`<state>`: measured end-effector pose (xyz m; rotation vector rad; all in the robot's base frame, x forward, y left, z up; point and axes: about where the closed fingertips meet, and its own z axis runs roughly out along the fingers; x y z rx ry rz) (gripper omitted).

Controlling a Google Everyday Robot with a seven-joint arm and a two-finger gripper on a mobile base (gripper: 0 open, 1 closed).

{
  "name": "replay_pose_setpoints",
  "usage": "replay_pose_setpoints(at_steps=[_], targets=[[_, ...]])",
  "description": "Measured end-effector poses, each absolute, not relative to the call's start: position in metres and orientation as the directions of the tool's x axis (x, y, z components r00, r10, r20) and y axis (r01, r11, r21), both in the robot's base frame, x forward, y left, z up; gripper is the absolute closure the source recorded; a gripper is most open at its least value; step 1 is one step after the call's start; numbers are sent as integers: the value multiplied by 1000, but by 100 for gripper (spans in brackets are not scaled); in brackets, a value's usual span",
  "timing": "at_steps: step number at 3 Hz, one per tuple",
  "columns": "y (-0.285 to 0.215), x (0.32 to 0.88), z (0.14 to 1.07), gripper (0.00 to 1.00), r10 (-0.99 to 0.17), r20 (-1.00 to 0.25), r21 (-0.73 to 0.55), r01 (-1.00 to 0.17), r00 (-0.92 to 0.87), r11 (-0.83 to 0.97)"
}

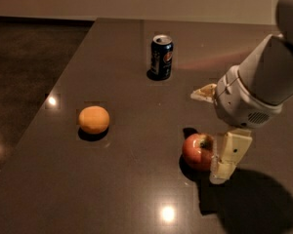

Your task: Pick apple

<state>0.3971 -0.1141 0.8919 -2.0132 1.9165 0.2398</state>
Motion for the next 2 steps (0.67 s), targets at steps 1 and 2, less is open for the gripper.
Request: replay_pose_setpoints(at_steps=[1, 2], targets=[[-107, 394, 877, 0, -931, -351, -116, -991, 99, -61], [-103, 391, 866, 0, -930, -346, -100, -991, 123, -94]])
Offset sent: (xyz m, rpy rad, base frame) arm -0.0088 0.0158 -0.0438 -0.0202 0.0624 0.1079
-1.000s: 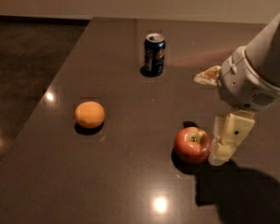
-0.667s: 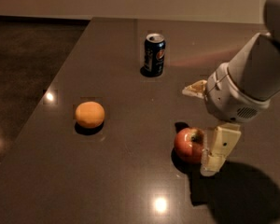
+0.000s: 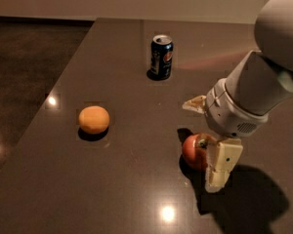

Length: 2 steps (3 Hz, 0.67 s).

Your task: Pick apple

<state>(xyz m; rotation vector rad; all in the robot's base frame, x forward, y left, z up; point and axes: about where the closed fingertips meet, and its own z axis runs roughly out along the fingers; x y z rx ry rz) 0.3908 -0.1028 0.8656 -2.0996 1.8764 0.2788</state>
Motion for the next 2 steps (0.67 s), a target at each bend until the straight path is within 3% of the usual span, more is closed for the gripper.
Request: replay_pose_setpoints(at_steps=[1, 2], targets=[[-102, 388, 861, 10, -930, -343, -93, -990, 134, -109], [-104, 387, 862, 32, -928, -346, -98, -989, 139, -112]])
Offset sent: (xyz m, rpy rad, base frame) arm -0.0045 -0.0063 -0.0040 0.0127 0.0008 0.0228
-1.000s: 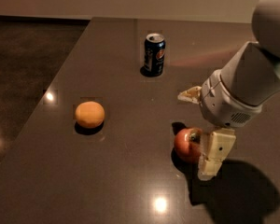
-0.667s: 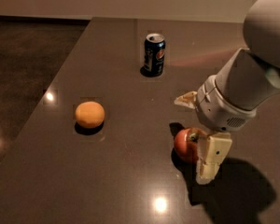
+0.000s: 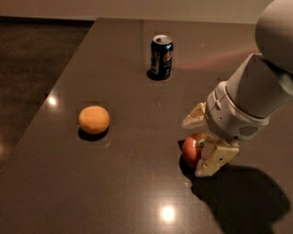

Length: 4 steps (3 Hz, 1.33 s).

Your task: Pick apple

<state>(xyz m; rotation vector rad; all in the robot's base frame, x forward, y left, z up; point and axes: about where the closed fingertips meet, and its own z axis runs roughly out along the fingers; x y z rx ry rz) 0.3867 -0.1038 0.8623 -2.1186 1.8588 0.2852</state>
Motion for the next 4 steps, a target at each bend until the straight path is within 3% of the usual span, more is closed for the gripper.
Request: replay_pose_setpoints(at_steps=[3, 4], targets=[[-98, 391, 899, 100, -913, -375, -152, -982, 159, -109], [-88, 399, 923, 100, -897, -404, -185, -976, 179, -111]])
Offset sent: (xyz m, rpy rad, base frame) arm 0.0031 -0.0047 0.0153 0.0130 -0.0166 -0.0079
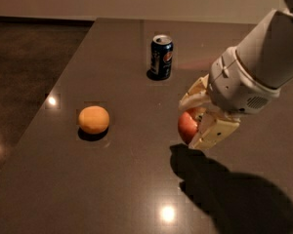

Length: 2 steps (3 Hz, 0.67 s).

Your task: Pick apple

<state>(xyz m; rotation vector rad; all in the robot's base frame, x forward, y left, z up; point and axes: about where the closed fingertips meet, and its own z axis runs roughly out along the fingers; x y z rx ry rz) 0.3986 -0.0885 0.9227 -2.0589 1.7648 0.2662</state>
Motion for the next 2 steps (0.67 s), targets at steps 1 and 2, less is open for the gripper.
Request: replay_pose_setpoints(at_steps=[1, 2], targets=[[-80, 403, 963, 100, -868, -449, -236, -965, 213, -115], [-80, 403, 963, 100, -868, -449, -236, -965, 213, -115]])
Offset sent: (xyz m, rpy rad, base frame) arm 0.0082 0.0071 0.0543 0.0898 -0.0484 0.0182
